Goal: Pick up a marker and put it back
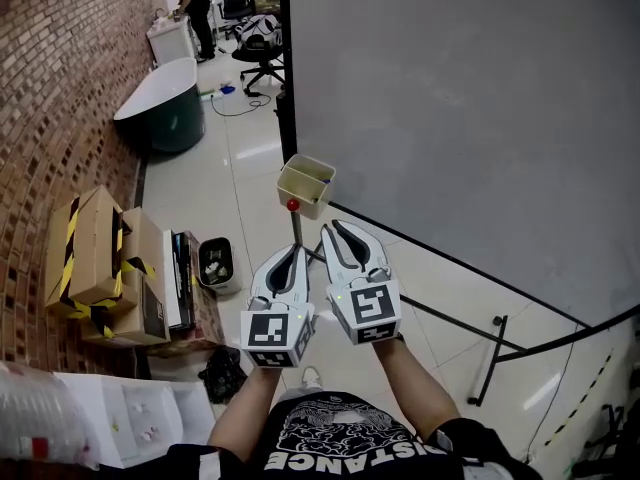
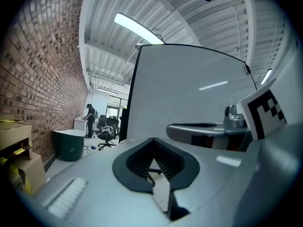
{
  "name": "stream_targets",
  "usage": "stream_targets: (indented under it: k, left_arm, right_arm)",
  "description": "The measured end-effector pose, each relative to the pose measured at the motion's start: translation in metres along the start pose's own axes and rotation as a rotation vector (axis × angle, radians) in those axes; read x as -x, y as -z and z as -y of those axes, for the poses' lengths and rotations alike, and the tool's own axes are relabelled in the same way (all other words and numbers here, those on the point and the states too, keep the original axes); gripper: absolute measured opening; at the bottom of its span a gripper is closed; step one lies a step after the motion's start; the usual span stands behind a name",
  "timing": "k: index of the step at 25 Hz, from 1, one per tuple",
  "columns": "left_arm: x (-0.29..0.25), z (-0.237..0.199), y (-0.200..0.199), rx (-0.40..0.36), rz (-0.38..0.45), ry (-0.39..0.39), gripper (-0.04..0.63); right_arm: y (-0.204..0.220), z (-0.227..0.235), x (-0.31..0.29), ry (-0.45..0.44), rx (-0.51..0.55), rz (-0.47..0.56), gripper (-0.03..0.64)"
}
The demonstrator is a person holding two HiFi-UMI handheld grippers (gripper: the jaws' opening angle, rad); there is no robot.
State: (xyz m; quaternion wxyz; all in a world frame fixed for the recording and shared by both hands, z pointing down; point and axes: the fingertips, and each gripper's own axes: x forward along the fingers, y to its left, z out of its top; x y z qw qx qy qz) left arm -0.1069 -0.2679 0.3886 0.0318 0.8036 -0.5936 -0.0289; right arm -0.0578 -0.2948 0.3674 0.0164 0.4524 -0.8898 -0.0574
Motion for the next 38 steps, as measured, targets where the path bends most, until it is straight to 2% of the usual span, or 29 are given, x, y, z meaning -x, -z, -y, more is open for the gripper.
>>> stream_targets:
  k: [5, 8, 17, 27, 32, 38]
  left_arm:
    - [0.022, 0.025, -0.008, -0.017, 0.016, -0.002, 0.005]
    - [0.038, 0.041, -0.012, -0.015, 0.023, -0.016, 0.005]
    - [0.079, 0.081, -0.016, -0.02, 0.018, -0.045, 0.005]
    - [0.105, 0.106, -0.004, -0.048, 0.004, -0.002, 0.003]
    - [0.111, 0.112, -0.005, -0.034, -0.004, -0.023, 0.003]
    - [0.118, 0.121, 0.002, -0.061, -0.002, 0.027, 0.003]
  right_arm:
    - [-0.017, -0.009, 0.039, -0.016, -0.009, 0.033, 0.033]
    - [-0.02, -0.014, 0.063, -0.025, -0.033, 0.047, 0.0]
    - [-0.013, -0.029, 0.12, -0.059, -0.068, 0.038, 0.0]
    - [-0.005, -0.041, 0.151, -0.067, -0.085, 0.017, 0.0]
    - [0.001, -0.041, 0.162, -0.054, -0.092, 0.006, 0.0]
    - [0.002, -0.042, 0.17, -0.048, -0.085, 0.003, 0.0]
